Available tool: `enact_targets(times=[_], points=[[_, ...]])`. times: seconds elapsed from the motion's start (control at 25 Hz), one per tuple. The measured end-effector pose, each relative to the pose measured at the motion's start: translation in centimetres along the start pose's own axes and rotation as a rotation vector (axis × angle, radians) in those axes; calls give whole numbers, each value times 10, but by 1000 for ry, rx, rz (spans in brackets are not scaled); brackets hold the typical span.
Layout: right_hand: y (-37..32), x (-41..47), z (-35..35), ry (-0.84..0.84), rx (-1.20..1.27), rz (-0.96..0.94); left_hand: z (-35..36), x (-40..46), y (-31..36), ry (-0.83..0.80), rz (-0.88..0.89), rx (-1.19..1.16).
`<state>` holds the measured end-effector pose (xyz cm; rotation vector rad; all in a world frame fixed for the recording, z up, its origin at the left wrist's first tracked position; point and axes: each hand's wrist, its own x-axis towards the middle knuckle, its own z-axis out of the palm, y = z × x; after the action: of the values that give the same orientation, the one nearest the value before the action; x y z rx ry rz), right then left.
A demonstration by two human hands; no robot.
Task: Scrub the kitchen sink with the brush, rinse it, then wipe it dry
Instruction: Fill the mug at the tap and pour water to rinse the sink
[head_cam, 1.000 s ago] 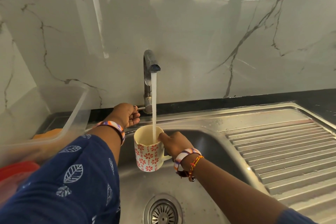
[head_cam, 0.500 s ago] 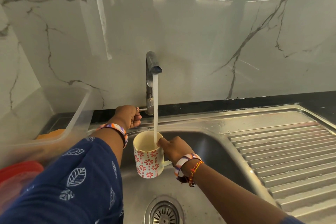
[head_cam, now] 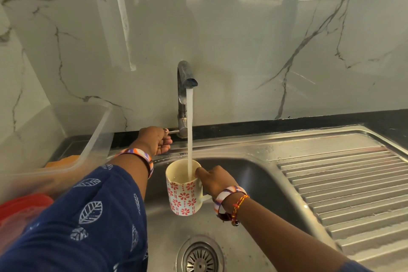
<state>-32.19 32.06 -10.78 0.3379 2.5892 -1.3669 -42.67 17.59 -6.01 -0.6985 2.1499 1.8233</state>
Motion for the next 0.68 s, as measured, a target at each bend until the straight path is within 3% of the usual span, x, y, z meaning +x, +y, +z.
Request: enact_targets(times=[0.68], points=[[3, 4, 3, 18, -16, 8, -7, 5, 1, -27, 5, -2]])
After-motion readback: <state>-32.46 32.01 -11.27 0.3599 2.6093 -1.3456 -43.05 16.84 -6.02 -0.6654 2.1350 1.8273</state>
